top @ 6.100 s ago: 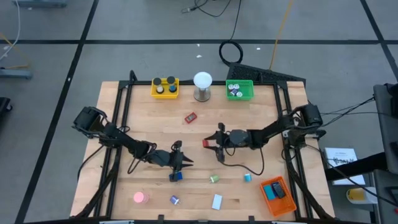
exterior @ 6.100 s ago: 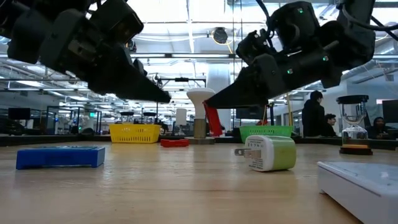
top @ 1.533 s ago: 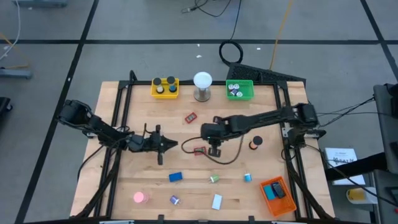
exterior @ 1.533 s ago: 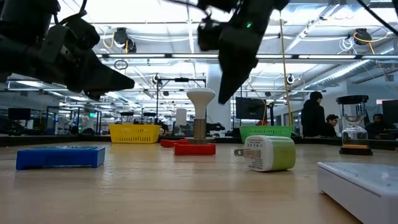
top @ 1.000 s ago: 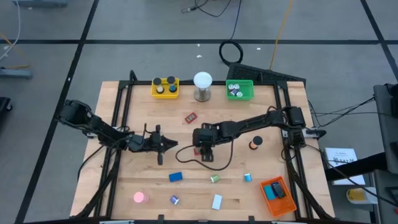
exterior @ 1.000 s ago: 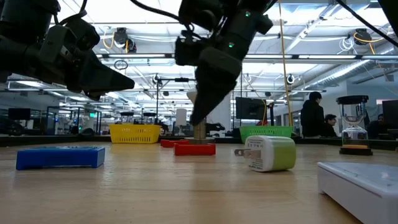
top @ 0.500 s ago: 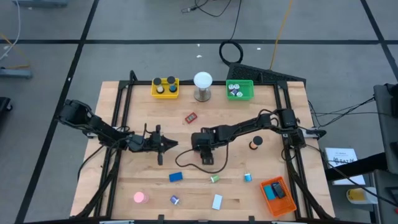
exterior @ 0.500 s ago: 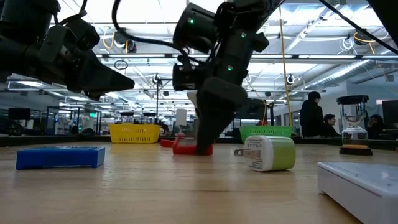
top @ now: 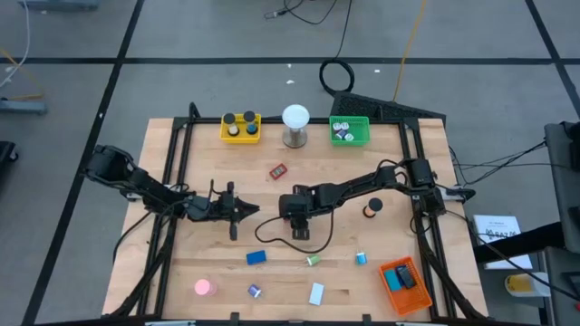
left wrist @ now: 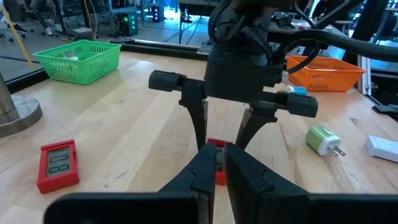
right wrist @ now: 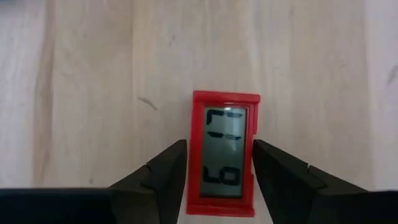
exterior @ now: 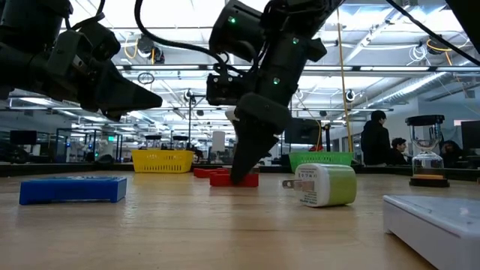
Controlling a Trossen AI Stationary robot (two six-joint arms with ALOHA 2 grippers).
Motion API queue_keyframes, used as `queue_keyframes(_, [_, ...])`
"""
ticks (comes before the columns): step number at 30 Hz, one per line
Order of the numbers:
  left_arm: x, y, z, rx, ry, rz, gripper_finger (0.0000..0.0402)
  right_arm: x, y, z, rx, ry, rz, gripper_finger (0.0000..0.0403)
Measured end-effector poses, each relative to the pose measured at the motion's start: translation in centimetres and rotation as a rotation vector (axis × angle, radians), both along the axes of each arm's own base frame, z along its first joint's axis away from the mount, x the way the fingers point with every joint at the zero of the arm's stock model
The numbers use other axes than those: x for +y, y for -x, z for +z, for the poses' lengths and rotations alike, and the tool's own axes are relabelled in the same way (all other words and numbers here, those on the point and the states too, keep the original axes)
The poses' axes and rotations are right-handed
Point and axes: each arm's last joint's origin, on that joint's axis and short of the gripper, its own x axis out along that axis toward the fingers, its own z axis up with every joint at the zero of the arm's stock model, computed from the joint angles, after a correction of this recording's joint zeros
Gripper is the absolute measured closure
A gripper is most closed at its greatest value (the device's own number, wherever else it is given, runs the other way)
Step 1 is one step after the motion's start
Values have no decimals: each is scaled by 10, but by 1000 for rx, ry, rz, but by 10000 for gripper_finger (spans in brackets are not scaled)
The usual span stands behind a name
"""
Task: Pick & Place Office items
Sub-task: Put the bottom red digital timer into the orange bin
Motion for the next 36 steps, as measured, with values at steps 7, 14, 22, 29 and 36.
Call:
queue_keyframes(7, [0, 0, 0, 0, 0, 0, 369, 2, 5, -8, 6, -9, -8, 220])
queue_keyframes(14, [0, 0, 0, 0, 0, 0, 369, 1, 7, -6, 2, -29, -49, 261])
queue_keyframes(22, [0, 0, 0, 0, -1, 0, 369, 27, 43, 60, 7, -112, -215, 261])
queue_keyframes(29, [0, 0, 0, 0, -1, 0, 369, 71, 117, 126, 52, -173, -455, 261])
queue_keyframes(36, [0, 0, 0, -3, 23, 4, 369, 134, 189, 142, 126, -192, -607, 261])
